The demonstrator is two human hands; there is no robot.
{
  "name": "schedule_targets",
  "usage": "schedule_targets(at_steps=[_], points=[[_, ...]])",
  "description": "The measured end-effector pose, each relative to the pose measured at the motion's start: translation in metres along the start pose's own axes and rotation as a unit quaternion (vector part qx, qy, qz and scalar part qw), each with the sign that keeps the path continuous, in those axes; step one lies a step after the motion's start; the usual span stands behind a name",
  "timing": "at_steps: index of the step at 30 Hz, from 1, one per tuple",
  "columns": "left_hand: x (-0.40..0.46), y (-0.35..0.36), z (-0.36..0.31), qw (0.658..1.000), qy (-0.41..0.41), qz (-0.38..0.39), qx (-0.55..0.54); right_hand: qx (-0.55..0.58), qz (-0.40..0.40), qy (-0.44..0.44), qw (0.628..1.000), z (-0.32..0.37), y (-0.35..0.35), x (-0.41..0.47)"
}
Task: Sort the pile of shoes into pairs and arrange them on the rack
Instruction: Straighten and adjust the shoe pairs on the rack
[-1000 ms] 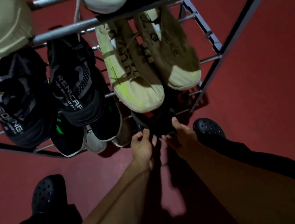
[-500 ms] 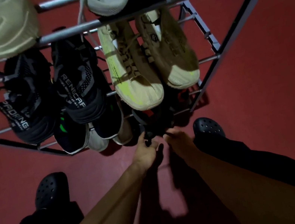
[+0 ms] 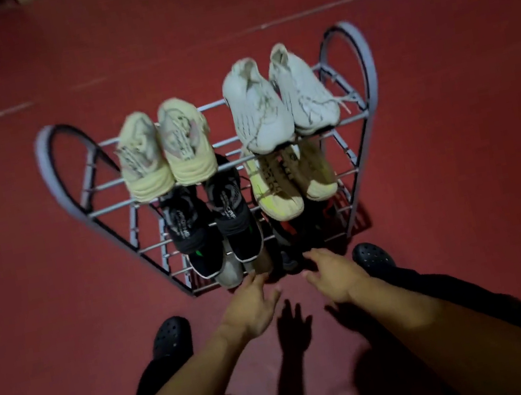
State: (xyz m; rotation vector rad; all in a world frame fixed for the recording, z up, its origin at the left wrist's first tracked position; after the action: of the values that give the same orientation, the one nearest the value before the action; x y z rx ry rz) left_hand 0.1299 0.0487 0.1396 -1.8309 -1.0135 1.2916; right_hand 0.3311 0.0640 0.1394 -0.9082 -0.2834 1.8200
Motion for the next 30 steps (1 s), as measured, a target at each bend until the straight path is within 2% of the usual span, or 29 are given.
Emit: schedule_targets(at_steps=[9, 15, 21, 25, 30], points=[[-0.118, -0.122, -0.004, 0.986, -0.024, -0.156, 0.047, -0.068, -0.114, -0.118, 0.984, 0.127, -0.063, -0.096], [-0.18, -0.171, -0.017, 0.973, -0.028, -0.228, 0.025, -0.071, -0.129, -0.151, 0.977, 0.172, -0.089, -0.15], [-0.222, -0.202, -0.043, 0.963, -0.016, -0.267, 0.026, -0.059, -0.155, -0.183, 0.969, 0.207, -0.114, -0.194], [-0.22, -0.22, -0.06, 0.956, 0.004, -0.294, 0.001, -0.018, -0.178, -0.192, 0.965, 0.217, -0.133, -0.202], [-0.191, -0.211, -0.064, 0.962, 0.004, -0.273, -0.01, 0.006, -0.174, -0.177, 0.969, 0.205, -0.142, -0.176]])
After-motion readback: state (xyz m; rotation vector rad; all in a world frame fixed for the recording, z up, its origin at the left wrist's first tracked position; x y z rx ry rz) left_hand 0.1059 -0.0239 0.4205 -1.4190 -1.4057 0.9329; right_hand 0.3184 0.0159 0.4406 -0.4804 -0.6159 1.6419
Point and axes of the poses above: each hand's wrist, its own x-axis towards the middle knuckle, its own y-axis out of the palm, z = x × y, the point moved 2 cm from there along x, towards the middle knuckle, and after that the axes turned 14 degrees about x, right-handed, at the moved point
